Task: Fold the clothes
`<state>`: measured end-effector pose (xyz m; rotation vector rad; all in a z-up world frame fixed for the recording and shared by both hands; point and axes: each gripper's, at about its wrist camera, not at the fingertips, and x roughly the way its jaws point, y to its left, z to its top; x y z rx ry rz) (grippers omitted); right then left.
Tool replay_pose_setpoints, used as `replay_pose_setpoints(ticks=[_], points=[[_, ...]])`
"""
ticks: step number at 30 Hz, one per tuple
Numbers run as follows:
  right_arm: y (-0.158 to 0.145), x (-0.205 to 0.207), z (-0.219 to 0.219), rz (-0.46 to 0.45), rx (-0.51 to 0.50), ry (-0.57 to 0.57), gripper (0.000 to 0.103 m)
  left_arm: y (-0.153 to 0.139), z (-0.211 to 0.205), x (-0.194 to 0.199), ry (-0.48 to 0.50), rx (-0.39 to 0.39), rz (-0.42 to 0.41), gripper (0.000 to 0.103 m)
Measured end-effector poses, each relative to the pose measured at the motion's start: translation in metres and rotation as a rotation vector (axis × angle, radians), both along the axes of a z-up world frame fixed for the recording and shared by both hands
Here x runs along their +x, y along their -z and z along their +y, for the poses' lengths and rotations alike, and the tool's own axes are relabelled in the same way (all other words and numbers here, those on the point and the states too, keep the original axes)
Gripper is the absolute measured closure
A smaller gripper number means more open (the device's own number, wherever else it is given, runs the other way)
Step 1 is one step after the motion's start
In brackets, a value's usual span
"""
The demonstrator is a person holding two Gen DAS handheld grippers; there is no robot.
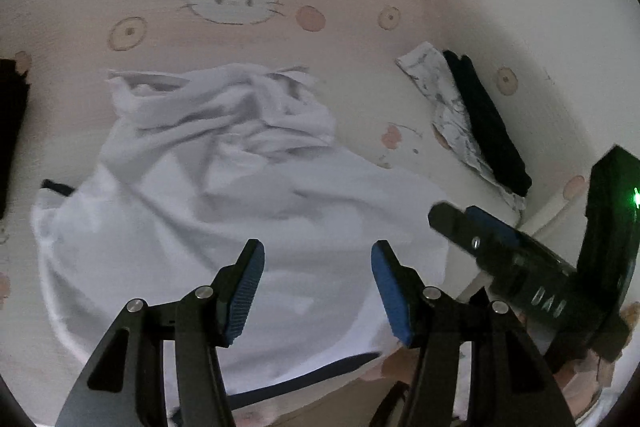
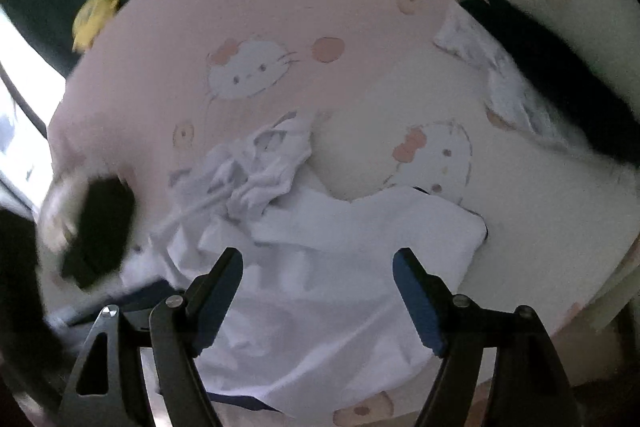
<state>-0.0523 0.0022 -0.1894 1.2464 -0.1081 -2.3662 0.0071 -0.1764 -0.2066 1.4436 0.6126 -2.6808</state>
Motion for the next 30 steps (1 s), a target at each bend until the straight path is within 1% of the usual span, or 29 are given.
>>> replay_pose_setpoints(ticks=[3, 8, 13, 15, 19, 23, 24, 26, 28, 30], points=[[0.000, 0.022, -0.031, 0.031, 0.058, -0.050, 0.026, -0.005, -0.025, 0.018, 0.000, -0.026, 0.020, 0.050], [-0.003, 0.049, -0.078, 0.048, 0.062, -0.130, 0.026, -0.010, -0.065, 0.050, -0.022, -0.056, 0.057, 0.050], [0.004, 0.065, -0.123, 0.043, 0.126, -0.215, 0.026, -0.006, -0.103, 0.074, -0.093, -0.069, 0.066, 0.050], [0.010, 0.069, -0.134, 0.035, 0.126, -0.230, 0.026, 0.000, -0.116, 0.079, -0.131, -0.071, 0.051, 0.050], [0.022, 0.076, -0.150, 0.003, 0.109, -0.262, 0.026, 0.017, -0.140, 0.086, -0.200, -0.033, 0.008, 0.050], [0.033, 0.080, -0.165, -0.023, 0.107, -0.299, 0.026, 0.030, -0.153, 0.091, -0.247, -0.088, -0.037, 0.050], [0.035, 0.082, -0.169, -0.025, 0.108, -0.309, 0.026, 0.034, -0.157, 0.092, -0.253, -0.083, -0.044, 0.050], [0.035, 0.087, -0.179, -0.022, 0.103, -0.351, 0.026, 0.040, -0.165, 0.096, -0.261, -0.030, -0.045, 0.050], [0.034, 0.092, -0.190, -0.012, 0.095, -0.394, 0.026, 0.044, -0.171, 0.100, -0.273, 0.005, -0.050, 0.050], [0.034, 0.099, -0.200, -0.005, 0.087, -0.442, 0.026, 0.045, -0.175, 0.106, -0.295, 0.017, -0.047, 0.050]])
